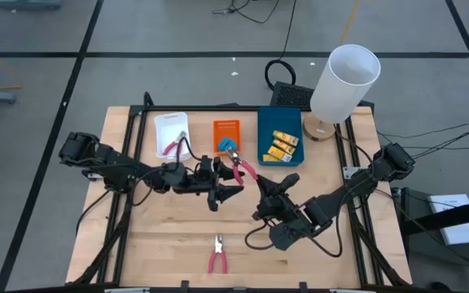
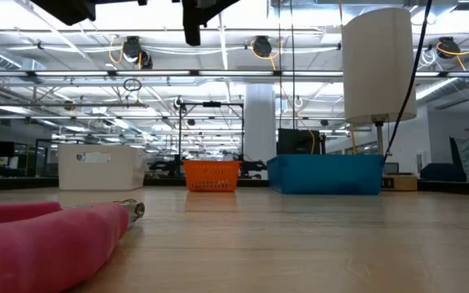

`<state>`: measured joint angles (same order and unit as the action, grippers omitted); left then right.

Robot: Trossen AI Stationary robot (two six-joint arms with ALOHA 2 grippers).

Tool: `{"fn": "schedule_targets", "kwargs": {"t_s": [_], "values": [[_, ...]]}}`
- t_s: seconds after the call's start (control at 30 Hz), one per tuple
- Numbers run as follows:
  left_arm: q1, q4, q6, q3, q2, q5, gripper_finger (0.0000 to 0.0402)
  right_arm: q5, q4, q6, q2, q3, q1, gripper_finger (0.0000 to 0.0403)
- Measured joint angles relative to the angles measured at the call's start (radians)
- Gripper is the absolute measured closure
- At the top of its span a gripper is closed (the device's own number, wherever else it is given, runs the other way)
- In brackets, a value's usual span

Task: Pick & Place School Supplies
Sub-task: Put the ticket punch into the white bin

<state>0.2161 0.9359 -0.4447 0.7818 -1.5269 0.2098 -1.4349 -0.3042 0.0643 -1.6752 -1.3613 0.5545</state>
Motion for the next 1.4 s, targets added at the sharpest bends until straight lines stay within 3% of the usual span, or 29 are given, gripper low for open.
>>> {"fn": "schedule_targets", "kwargs": {"t_s": [0.43, 0.6, 0.77, 1.03, 1.2, 1.4], "values": [[-0.004, 0.002, 0.042, 0.000, 0.000, -0.005, 0.0312, 0.000, -0.002, -0.001, 0.000, 0.000, 0.003, 0.0403], [-0.003, -0.001, 0.066, 0.000, 0.000, -0.008, 0.0316, 0.072, -0.007, -0.063, 0.001, 0.000, 0.001, 0.0389], [-0.003, -0.064, 0.091, 0.000, 0.035, 0.001, 0.0316, 0.111, -0.051, -0.164, 0.001, 0.000, 0.010, 0.0347], [-0.001, -0.362, 0.179, -0.010, 0.252, 0.172, 0.0316, 0.215, -0.233, -0.428, 0.042, 0.010, 0.076, 0.0246], [0.015, -0.500, 0.177, -0.090, 0.402, 0.316, 0.0316, 0.209, -0.230, -0.552, 0.133, 0.152, 0.125, 0.0227], [-0.035, -0.502, 0.043, -0.302, 0.546, 0.350, 0.0316, 0.219, -0.006, -0.593, 0.307, 0.429, 0.140, 0.0233]]}}
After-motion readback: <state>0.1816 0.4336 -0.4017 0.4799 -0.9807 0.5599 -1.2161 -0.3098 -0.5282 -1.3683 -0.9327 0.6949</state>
